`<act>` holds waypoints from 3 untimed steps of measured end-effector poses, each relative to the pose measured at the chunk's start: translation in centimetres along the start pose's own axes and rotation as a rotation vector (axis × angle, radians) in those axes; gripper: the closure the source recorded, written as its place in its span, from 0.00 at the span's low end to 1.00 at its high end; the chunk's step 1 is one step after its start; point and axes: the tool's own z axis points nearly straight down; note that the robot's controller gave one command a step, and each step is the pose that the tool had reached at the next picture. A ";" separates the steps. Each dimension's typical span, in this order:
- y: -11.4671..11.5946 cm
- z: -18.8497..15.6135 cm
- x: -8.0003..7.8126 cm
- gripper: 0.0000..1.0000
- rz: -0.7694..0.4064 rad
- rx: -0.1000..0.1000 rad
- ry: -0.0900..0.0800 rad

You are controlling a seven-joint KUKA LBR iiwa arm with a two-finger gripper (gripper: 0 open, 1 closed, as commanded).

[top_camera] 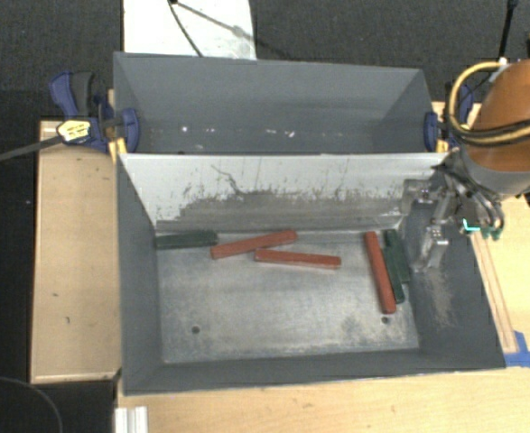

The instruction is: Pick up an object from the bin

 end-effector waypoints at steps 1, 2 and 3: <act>8.1 10.9 -0.3 0.00 -0.367 -0.002 -0.001; 14.8 11.7 -0.7 0.00 -0.340 -0.003 -0.003; 14.3 11.6 -0.7 1.00 -0.338 0.000 -0.004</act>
Offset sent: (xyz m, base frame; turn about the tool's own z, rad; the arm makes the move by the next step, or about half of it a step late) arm 0.0034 0.0788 -0.1069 -0.3659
